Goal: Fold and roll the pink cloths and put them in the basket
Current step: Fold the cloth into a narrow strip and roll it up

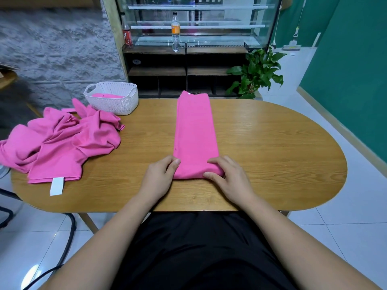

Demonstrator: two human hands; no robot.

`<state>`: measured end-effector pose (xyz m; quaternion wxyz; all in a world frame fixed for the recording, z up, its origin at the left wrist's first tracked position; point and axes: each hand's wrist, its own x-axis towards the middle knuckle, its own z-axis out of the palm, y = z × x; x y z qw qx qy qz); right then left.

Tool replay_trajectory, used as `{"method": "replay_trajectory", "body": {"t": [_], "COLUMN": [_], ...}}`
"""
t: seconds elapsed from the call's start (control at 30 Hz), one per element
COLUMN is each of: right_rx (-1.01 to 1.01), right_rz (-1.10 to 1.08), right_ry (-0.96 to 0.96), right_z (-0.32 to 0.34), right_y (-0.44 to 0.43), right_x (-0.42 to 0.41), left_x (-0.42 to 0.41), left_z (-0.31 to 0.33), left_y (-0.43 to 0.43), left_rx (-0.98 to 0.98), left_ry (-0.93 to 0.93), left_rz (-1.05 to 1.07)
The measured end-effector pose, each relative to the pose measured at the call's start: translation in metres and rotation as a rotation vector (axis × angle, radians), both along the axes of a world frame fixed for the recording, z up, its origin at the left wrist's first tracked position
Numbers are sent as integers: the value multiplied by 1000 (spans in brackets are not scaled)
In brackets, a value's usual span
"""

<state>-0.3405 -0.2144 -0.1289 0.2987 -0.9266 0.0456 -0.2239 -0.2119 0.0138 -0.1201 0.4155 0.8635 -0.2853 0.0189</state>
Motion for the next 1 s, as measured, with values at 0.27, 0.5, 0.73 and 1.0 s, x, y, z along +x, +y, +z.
{"method": "replay_trajectory", "body": {"t": [0.27, 0.5, 0.73, 1.0], "right_rx": [20, -34, -52, -129], "right_rz": [-28, -62, -79, -53], "right_ry": [74, 45, -67, -81], "right_z": [2, -2, 3, 1], "right_y": [5, 3, 2, 3], "right_x": [0, 2, -2, -2], "left_x": [-5, -6, -4, -3], "left_z": [-1, 4, 7, 5], "left_y": [3, 4, 2, 3], "left_rx": [-66, 30, -13, -34], "left_ry": [-210, -161, -18, 57], "left_rz": [-106, -184, -124, -58]}}
